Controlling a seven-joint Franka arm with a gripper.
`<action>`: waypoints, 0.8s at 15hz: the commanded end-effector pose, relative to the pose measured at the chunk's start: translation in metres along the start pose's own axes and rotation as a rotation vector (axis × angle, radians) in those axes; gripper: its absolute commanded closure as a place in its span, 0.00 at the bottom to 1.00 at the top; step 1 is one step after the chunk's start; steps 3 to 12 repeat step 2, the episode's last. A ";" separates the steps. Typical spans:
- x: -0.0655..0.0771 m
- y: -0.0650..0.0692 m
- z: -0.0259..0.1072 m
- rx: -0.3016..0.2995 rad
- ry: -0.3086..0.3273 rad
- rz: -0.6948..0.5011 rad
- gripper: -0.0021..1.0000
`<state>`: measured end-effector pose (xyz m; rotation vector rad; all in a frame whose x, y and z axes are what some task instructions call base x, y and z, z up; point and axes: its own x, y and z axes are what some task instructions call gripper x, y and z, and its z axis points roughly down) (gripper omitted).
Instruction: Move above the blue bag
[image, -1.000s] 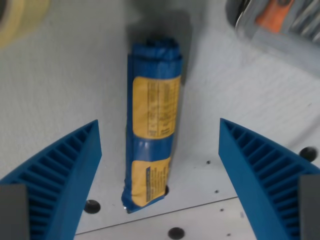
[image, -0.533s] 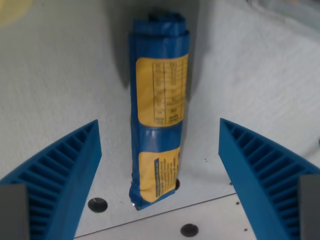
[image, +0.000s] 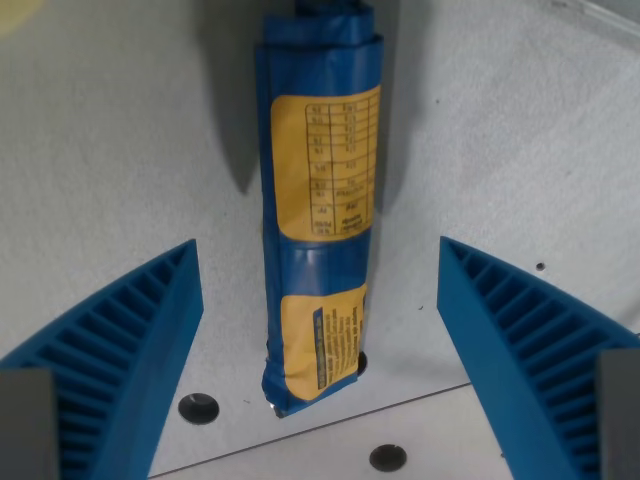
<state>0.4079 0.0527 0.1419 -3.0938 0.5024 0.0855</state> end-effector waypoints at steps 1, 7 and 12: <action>-0.011 -0.001 -0.001 0.060 0.105 0.031 0.00; -0.011 -0.001 -0.001 0.060 0.105 0.031 0.00; -0.011 -0.001 -0.001 0.060 0.105 0.031 0.00</action>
